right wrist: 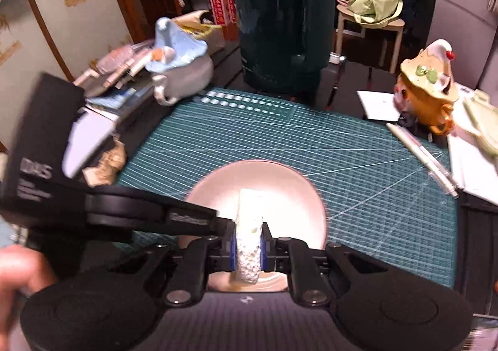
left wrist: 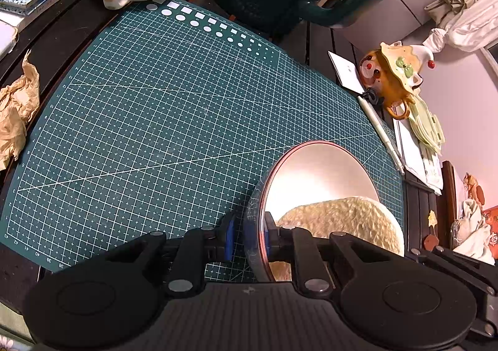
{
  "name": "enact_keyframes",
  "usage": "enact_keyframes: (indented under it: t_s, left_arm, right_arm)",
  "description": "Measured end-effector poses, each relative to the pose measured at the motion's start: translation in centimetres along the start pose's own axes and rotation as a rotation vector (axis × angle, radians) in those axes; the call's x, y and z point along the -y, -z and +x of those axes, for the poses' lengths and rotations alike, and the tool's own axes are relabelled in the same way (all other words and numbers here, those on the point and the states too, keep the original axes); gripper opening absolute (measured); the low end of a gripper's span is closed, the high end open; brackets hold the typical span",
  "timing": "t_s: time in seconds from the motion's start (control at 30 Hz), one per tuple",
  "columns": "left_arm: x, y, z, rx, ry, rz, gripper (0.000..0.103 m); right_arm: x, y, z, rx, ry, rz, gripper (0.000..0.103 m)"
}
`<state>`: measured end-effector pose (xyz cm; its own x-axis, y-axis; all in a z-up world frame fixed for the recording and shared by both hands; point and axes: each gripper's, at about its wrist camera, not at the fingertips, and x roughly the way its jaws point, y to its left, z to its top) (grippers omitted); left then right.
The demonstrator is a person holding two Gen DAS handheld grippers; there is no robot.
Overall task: Clean bowl
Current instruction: 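Hold the white bowl with the left tool while the right tool lifts the sponge out, then hold the bowl with the left tool while the right tool presses the sponge inside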
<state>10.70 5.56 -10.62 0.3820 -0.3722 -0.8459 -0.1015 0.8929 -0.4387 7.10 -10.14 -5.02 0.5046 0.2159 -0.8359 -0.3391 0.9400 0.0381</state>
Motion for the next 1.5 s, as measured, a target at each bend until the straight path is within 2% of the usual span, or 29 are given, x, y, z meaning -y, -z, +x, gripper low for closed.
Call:
enact_keyframes:
  t_s: [0.13, 0.23, 0.37, 0.47, 0.53, 0.67, 0.77, 1.0, 1.07, 1.23, 1.5]
  left_arm:
    - [-0.1, 0.0, 0.0, -0.001, 0.001, -0.001, 0.017]
    - [0.1, 0.0, 0.0, 0.001, -0.001, 0.001, 0.017]
    - [0.0, -0.1, 0.1, 0.0, -0.002, 0.001, 0.017]
    - [0.1, 0.0, 0.1, 0.0, -0.003, 0.001, 0.017]
    - [0.1, -0.1, 0.2, 0.0, -0.004, 0.002, 0.017]
    - [0.2, 0.0, 0.2, 0.003, -0.007, 0.007, 0.017]
    - [0.2, 0.0, 0.2, 0.003, -0.006, 0.006, 0.017]
    - [0.2, -0.1, 0.3, 0.0, -0.004, 0.002, 0.017]
    - [0.3, -0.1, 0.3, 0.0, -0.004, 0.0, 0.017]
    - [0.3, -0.2, 0.4, -0.001, -0.002, -0.005, 0.017]
    - [-0.3, 0.0, 0.2, 0.002, 0.001, -0.007, 0.017]
  right_arm:
    - [-0.2, 0.1, -1.4, 0.051, 0.143, -0.05, 0.012]
    - [0.5, -0.4, -3.2, 0.11, 0.17, -0.046, 0.012]
    - [2.4, -1.0, -5.6, 0.171, 0.06, 0.05, 0.012]
    - [2.9, -1.2, -4.8, 0.129, -0.06, 0.095, 0.012]
    - [1.8, -0.9, -2.9, 0.079, -0.042, 0.056, 0.012]
    - [0.4, -0.3, -1.5, 0.052, -0.002, 0.016, 0.013]
    - [0.1, -0.1, -0.9, 0.056, 0.039, 0.005, 0.013]
    - [0.5, 0.7, -0.1, 0.113, 0.018, 0.075, 0.014]
    - [0.7, 0.9, 0.1, 0.122, 0.012, 0.09, 0.025]
    - [1.6, 1.1, 0.4, 0.132, -0.014, 0.132, 0.038]
    - [2.1, 1.3, 0.8, 0.152, -0.041, 0.137, 0.039]
